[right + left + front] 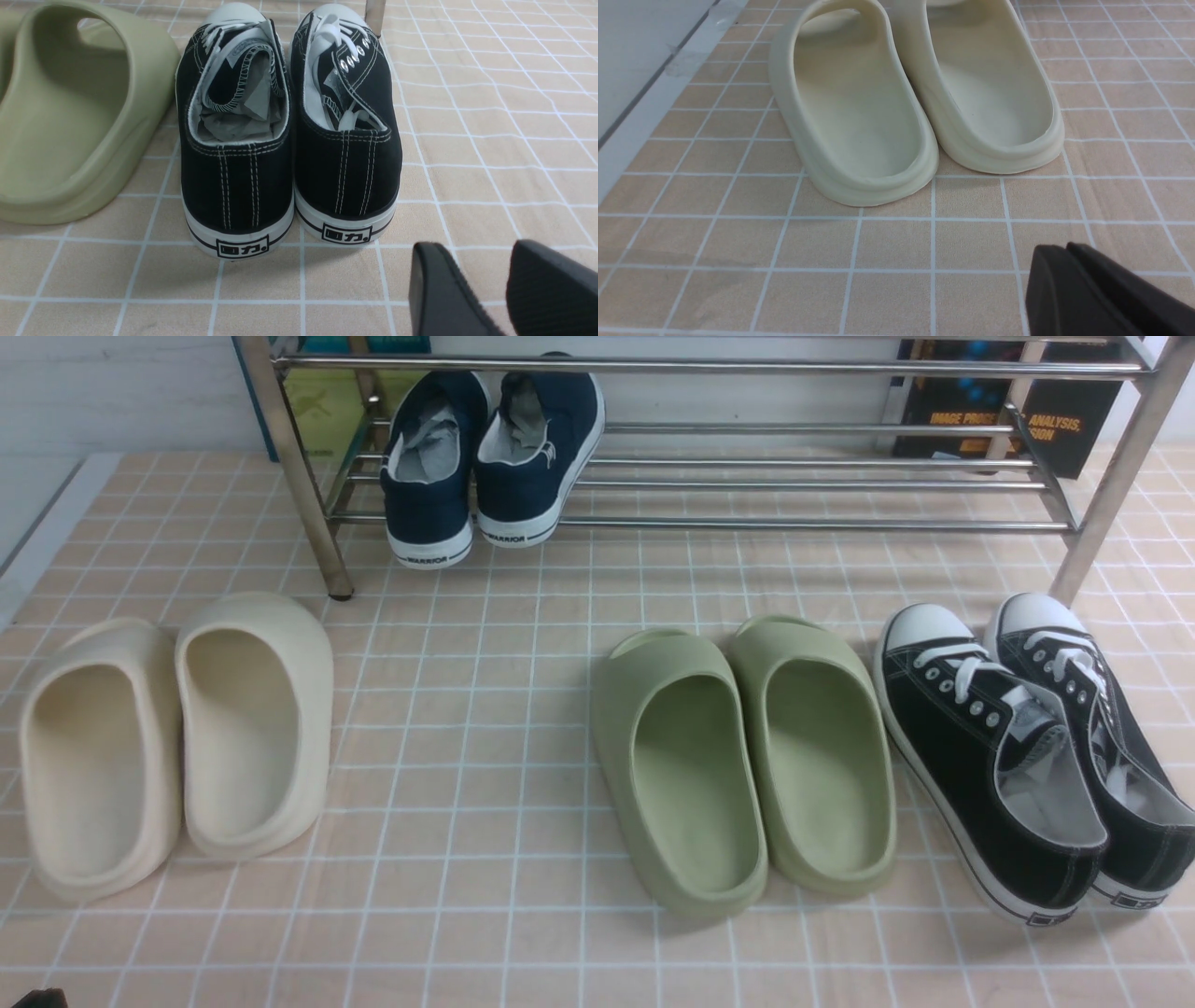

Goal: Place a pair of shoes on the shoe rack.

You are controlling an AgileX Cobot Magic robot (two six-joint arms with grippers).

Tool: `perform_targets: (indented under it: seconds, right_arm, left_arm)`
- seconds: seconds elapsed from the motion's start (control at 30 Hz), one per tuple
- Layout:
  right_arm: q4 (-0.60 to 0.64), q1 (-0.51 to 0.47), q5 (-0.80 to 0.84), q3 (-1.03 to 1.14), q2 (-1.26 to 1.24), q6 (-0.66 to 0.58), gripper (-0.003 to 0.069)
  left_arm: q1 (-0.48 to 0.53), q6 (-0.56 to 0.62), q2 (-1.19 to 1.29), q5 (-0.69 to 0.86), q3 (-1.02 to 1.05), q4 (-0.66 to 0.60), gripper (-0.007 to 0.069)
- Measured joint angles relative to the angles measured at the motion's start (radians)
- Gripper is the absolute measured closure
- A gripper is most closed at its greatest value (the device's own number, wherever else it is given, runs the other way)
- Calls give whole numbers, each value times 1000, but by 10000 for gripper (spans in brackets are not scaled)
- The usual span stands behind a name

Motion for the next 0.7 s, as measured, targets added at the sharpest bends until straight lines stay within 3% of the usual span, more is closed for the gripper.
perform_targets:
  seconds: [0.7]
  right_arm:
    - [0,0,0,0,0,0,421]
  left_arm:
    - [0,0,0,0,0,0,579]
